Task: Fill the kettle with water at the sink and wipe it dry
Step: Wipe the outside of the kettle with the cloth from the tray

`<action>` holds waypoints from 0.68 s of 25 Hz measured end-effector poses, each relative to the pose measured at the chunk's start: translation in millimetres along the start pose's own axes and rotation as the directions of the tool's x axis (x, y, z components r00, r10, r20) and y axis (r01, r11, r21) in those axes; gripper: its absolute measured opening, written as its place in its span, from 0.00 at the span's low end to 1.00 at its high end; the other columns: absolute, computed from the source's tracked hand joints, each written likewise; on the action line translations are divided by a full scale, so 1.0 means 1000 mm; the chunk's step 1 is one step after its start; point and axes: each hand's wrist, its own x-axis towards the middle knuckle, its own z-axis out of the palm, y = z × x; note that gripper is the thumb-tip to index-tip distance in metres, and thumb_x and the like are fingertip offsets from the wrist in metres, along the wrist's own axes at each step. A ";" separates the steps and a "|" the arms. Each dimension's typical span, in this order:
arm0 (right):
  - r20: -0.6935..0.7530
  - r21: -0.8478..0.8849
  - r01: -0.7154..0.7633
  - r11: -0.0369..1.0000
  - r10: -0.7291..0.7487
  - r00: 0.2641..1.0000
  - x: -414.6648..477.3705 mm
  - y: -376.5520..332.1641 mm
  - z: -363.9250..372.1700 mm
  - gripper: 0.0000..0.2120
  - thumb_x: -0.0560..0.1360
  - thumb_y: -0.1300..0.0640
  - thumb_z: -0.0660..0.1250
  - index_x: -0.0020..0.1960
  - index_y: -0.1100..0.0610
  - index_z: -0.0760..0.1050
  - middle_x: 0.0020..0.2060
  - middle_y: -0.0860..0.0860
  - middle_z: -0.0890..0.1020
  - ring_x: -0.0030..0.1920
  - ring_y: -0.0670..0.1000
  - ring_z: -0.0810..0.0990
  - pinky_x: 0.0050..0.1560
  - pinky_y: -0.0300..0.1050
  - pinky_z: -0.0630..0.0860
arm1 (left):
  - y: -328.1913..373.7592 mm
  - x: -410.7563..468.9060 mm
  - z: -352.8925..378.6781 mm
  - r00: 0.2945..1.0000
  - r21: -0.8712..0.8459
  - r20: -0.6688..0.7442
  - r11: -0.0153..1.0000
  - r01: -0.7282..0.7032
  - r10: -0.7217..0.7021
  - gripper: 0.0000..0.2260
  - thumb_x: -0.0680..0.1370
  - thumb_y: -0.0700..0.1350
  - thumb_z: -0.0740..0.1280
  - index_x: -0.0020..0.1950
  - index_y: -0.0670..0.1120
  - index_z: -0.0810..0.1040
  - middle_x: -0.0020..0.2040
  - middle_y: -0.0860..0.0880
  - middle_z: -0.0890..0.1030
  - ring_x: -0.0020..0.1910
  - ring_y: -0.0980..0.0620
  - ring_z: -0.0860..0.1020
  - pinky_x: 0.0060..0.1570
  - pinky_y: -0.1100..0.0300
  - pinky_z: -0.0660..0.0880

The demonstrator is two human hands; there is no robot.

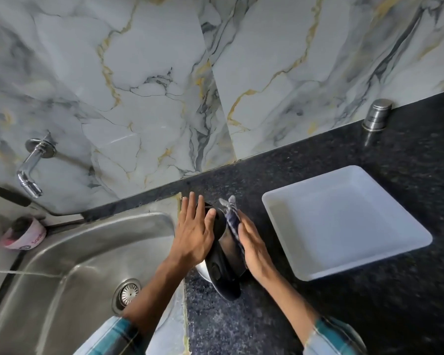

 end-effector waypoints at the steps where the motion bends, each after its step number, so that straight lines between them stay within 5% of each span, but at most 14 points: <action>1: 0.032 0.029 -0.070 0.997 0.069 0.997 0.016 -0.003 -0.004 0.19 0.85 0.48 0.55 0.75 0.45 0.71 0.74 0.43 0.73 0.75 0.42 0.67 0.79 0.52 0.60 | 0.001 0.000 -0.002 1.000 -0.004 -0.002 1.000 -0.010 0.010 0.28 0.83 0.56 0.45 0.79 0.44 0.45 0.80 0.47 0.39 0.77 0.50 0.33 0.77 0.52 0.36; 7: 0.246 -0.129 -0.456 0.880 0.474 0.845 0.116 -0.018 -0.005 0.22 0.79 0.42 0.61 0.64 0.52 0.83 0.58 0.51 0.87 0.58 0.47 0.84 0.58 0.45 0.75 | -0.007 0.021 -0.009 0.998 0.031 -0.053 0.999 0.020 -0.018 0.27 0.83 0.56 0.45 0.79 0.44 0.47 0.80 0.46 0.42 0.78 0.50 0.36 0.75 0.56 0.36; 10: 0.237 -0.195 -0.490 0.849 0.526 0.817 0.134 -0.012 0.005 0.22 0.79 0.44 0.61 0.64 0.55 0.83 0.59 0.56 0.86 0.60 0.53 0.83 0.64 0.49 0.74 | -0.017 0.033 -0.014 0.996 0.086 -0.070 0.995 0.060 -0.054 0.27 0.83 0.56 0.44 0.79 0.45 0.48 0.81 0.47 0.44 0.78 0.51 0.38 0.76 0.57 0.38; 17: 0.242 0.208 -0.490 0.846 0.441 0.864 0.102 -0.011 -0.003 0.17 0.78 0.46 0.64 0.58 0.53 0.87 0.57 0.55 0.87 0.60 0.52 0.84 0.60 0.45 0.79 | -0.014 0.028 0.007 0.999 0.014 -0.023 0.999 0.029 -0.029 0.29 0.82 0.57 0.44 0.79 0.44 0.47 0.81 0.45 0.44 0.79 0.50 0.39 0.78 0.52 0.40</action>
